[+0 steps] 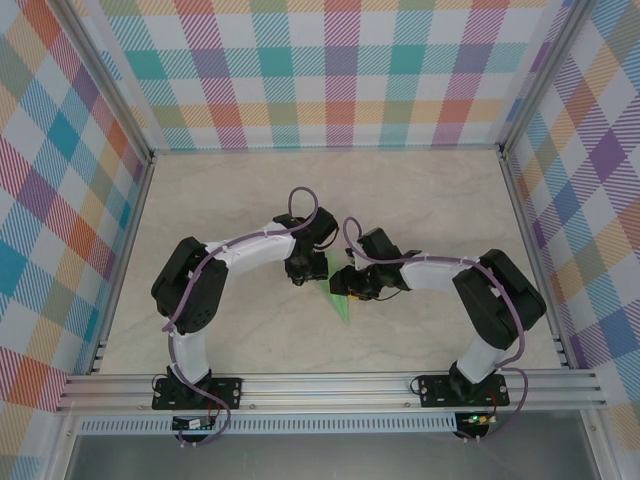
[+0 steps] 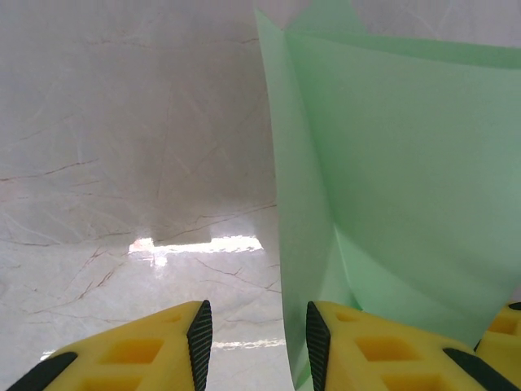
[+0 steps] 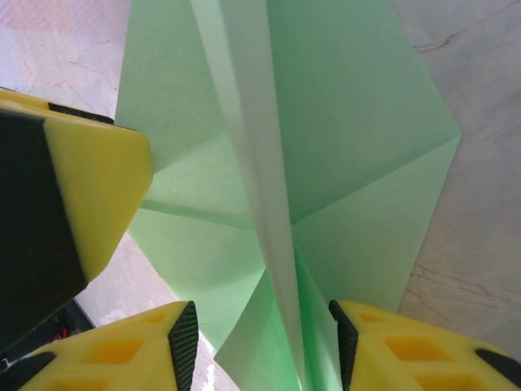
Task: Fold a paper plane with a square sheet of paper (pick it up from the middle)
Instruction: Move a paper plane to the center of the table.
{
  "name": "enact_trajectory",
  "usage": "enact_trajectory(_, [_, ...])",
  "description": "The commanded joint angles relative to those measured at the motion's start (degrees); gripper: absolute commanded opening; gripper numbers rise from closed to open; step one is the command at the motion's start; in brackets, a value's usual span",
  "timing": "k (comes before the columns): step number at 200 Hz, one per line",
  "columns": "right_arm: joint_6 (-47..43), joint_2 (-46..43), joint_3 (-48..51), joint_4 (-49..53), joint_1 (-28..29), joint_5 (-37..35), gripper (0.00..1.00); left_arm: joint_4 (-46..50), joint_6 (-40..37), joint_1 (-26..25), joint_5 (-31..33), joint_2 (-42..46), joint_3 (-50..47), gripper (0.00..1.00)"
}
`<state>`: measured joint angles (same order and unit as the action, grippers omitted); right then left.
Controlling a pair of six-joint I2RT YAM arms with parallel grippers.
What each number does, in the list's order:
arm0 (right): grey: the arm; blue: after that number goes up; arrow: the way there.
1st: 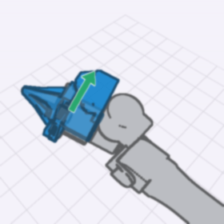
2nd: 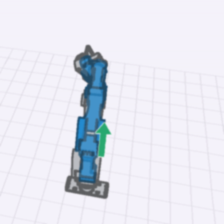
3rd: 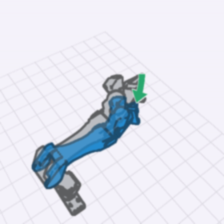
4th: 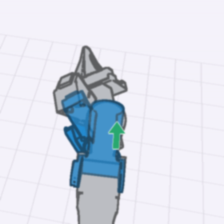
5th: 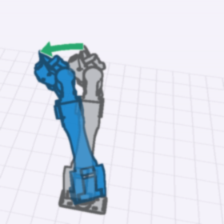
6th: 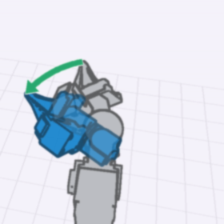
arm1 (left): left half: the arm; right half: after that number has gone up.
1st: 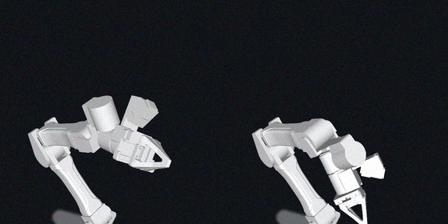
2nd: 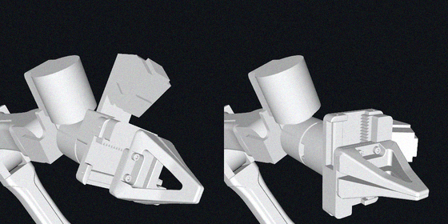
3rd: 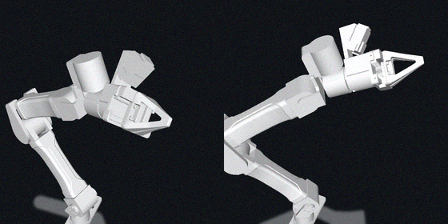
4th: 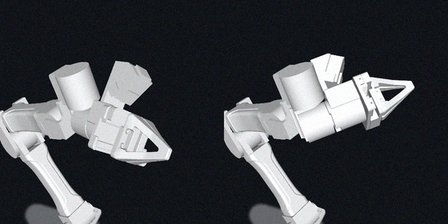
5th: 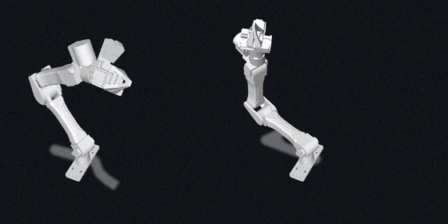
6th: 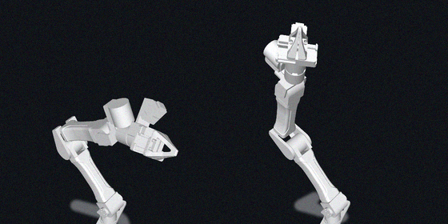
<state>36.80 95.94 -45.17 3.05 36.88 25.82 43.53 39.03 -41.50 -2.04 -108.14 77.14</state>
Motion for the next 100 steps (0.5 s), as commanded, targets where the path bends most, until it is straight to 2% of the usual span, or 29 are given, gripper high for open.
enact_trajectory(1, [-1.63,0.98,-1.68,1.55,0.55,-1.21,0.46,0.07,-0.25,0.55,-0.5,2.0,-0.81,0.38])
enact_trajectory(74, [-2.76,4.66,-4.96,4.21,1.86,-3.08,0.37,-0.55,-0.36,0.57,-1.12,2.62,-1.12,0.38])
enact_trajectory(100, [-3.25,4.5,-6.19,6.58,2.48,-5.39,0.23,-1.11,-0.29,0.54,-0.56,4.25,-2.0,0.37])
